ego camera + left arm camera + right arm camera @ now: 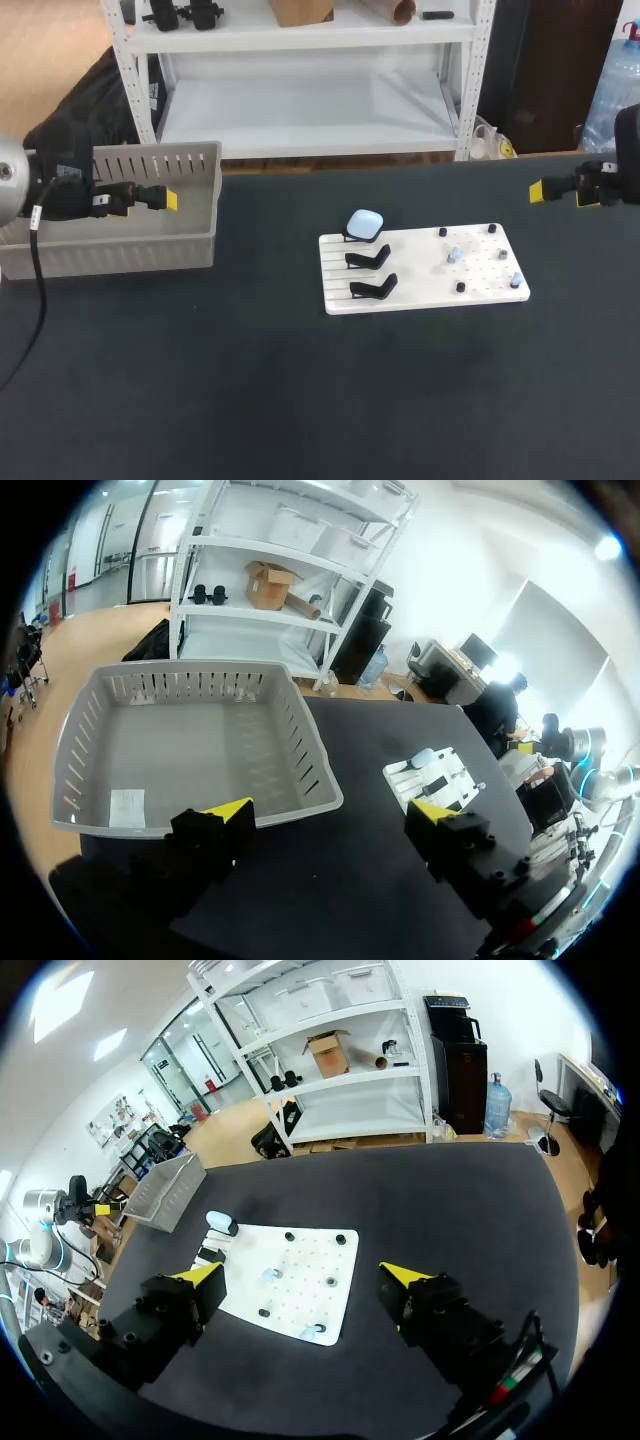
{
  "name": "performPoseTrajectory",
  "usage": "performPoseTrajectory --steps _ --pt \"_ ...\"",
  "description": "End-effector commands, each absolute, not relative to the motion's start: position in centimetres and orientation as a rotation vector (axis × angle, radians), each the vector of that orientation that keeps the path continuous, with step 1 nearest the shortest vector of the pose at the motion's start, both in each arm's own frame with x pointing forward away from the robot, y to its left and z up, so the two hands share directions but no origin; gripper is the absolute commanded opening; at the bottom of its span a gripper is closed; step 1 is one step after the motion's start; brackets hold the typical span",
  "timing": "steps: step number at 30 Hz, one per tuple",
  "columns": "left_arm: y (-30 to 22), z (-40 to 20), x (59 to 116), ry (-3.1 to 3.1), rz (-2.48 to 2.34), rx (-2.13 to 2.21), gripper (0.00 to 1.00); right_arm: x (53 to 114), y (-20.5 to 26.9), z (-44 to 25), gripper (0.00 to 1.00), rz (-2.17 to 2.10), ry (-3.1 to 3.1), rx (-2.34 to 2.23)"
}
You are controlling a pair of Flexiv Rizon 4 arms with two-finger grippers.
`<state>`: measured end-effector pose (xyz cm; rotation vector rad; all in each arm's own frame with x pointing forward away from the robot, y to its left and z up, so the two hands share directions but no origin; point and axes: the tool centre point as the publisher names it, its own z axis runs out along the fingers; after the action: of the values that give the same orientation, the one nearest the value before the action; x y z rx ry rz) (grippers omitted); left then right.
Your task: Pick up each earbud case from the left stands, insert the matching earbuds, close the lid, and place the case in the box.
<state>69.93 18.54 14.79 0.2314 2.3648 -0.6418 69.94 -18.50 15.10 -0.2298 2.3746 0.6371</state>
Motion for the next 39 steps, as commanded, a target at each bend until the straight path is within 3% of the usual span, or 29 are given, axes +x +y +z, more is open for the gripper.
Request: performPoseTrajectory --steps 1,39 --pt "18.47 14.93 70.00 2.372 -0.636 0.231 1.00 70.01 -18.59 15.03 1.00 0.642 2.374 -0.233" --pt "17.55 15.39 70.36 2.341 -0.653 0.308 1.00 70.01 -18.59 15.03 1.00 0.642 2.374 -0.233"
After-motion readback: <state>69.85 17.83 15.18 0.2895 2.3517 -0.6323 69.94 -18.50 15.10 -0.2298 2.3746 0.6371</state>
